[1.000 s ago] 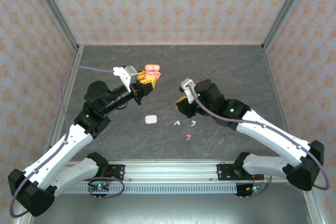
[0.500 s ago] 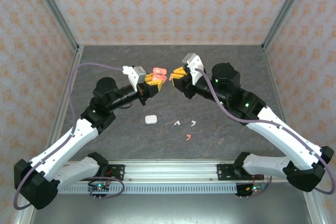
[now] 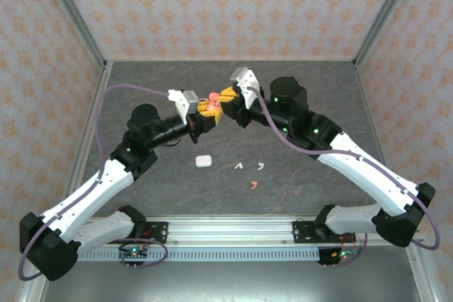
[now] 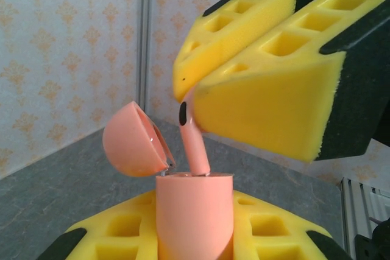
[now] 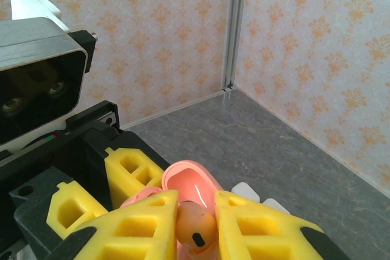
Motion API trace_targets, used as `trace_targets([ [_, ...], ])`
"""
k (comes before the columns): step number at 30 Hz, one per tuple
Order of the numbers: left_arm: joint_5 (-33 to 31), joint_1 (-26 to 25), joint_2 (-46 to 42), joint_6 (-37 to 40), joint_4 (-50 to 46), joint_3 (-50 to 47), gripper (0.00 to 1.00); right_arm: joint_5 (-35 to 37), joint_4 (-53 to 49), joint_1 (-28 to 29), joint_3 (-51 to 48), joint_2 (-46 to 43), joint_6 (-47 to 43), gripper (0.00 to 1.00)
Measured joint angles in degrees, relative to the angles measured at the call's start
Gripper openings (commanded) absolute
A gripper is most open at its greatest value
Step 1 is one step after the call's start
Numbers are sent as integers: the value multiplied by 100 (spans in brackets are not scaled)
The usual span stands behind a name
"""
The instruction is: Insert the wireless bluetooth earbuds into the charging case
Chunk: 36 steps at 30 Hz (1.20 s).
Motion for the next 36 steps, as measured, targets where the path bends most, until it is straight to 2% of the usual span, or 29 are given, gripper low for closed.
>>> trace_targets([
  [18, 2, -37, 0, -2, 7, 0, 0, -446, -133, 0, 118, 144, 37, 21],
  [22, 15, -37, 0, -2, 7, 0, 0, -557, -160, -35, 125, 144, 109, 23],
  [24, 17, -37, 0, -2, 7, 0, 0, -627, -179, -74, 129, 144, 173, 27],
  [29, 13, -37, 0, -42, 120, 0, 0, -896, -304, -236, 245, 144, 376, 43],
  [36, 11, -37, -2, -44, 177, 0, 0, -1062, -411, -302, 656, 146, 505, 61],
])
